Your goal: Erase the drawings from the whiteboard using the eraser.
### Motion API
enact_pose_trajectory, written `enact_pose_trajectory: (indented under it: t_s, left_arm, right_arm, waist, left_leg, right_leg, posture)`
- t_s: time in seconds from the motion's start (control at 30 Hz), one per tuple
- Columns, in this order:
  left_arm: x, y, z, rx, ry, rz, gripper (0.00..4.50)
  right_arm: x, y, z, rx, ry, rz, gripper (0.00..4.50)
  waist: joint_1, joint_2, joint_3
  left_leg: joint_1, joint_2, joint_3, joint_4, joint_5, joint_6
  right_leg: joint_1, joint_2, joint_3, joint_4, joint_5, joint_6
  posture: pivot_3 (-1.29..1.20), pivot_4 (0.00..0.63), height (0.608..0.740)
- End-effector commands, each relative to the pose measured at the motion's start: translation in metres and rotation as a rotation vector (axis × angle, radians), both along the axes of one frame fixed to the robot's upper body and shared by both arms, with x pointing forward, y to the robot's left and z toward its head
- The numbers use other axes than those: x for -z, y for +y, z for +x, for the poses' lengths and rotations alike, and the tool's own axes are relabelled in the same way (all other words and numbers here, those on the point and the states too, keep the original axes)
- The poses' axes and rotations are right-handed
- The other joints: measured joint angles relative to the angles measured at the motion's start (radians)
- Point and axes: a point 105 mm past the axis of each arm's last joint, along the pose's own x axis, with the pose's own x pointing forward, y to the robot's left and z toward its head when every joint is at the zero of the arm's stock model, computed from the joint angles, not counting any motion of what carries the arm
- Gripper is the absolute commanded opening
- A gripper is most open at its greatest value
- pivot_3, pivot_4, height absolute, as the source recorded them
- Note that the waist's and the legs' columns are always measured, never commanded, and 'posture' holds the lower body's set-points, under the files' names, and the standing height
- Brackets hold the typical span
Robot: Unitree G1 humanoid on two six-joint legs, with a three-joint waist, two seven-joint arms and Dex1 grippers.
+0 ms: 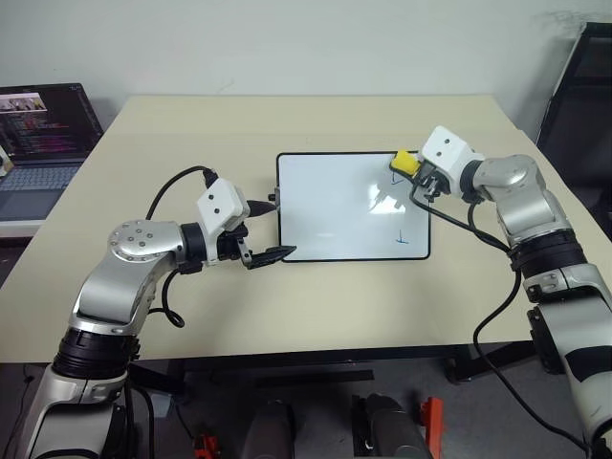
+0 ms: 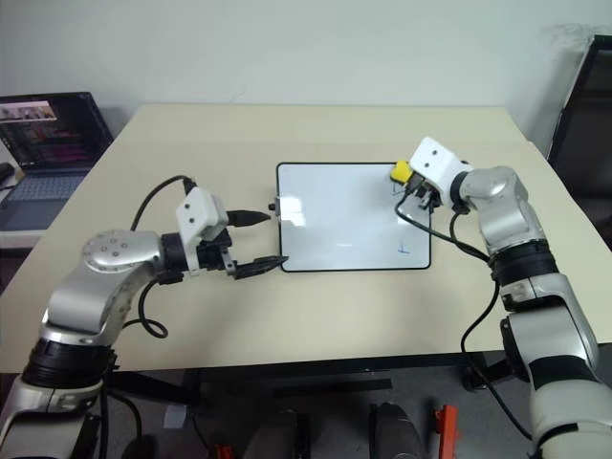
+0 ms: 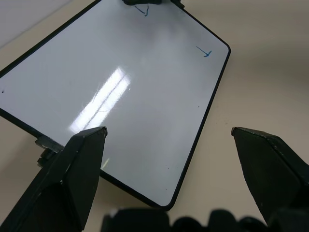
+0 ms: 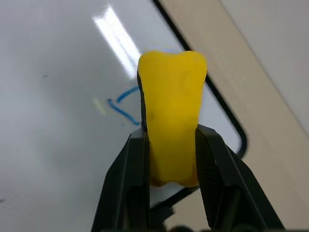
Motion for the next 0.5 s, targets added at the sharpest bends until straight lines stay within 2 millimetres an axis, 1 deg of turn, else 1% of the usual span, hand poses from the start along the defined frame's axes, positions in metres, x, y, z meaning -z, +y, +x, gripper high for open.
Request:
enact_pose_trajectory:
  t_s: [0.03,0.13,0.23,0.43,0.5]
  left_arm:
    - [-0.013,0.001,-0.003,0.001,-0.053,-0.006,4.5]
    - [-0.012,0.001,-0.003,0.001,-0.049,-0.005,4.5]
    - [-0.011,0.001,-0.002,0.002,-0.047,-0.004,4.5]
    - [-0.01,0.002,-0.002,0.001,-0.045,-0.001,4.5]
    - [-0.011,0.001,-0.002,0.002,-0.046,-0.002,4.5]
  right_arm:
    - [0.025,0.006,-0.011,-0.043,0.098,-0.064,0.96]
    - [0.039,0.015,-0.023,-0.101,0.152,-0.094,0.96]
    - [0.045,0.013,-0.028,-0.1,0.173,-0.104,0.96]
    - [0.039,0.003,-0.023,-0.055,0.152,-0.104,0.96]
    - [0.03,0.004,-0.021,-0.055,0.135,-0.076,0.96]
  waist:
    - [-0.005,0.0,0.0]
    - [-0.009,-0.001,0.0]
    - [-0.012,-0.001,-0.001]
    - [-0.012,-0.001,-0.001]
    - [-0.012,-0.001,-0.001]
  left_leg:
    - [0.0,0.0,0.0,0.0,0.0,0.0]
    - [0.001,0.0,0.0,0.0,0.0,0.0]
    - [0.001,0.0,0.0,0.0,0.0,0.0]
    - [0.003,0.0,0.0,0.001,0.0,0.0]
    - [0.005,0.0,0.0,0.001,0.0,0.0]
  right_leg:
    - [0.0,0.0,0.0,0.0,0.0,0.0]
    - [0.0,0.0,0.0,0.001,0.0,0.0]
    - [0.001,0.0,0.0,0.001,0.0,0.0]
    - [0.002,0.0,0.0,0.001,0.001,0.001]
    - [0.005,0.0,0.0,0.0,0.0,0.001]
  posture:
    - [0.0,0.15,0.74]
    - [0.0,0.15,0.74]
    - [0.0,0.15,0.74]
    - [0.0,0.15,0.74]
    - [0.0,0.15,0.74]
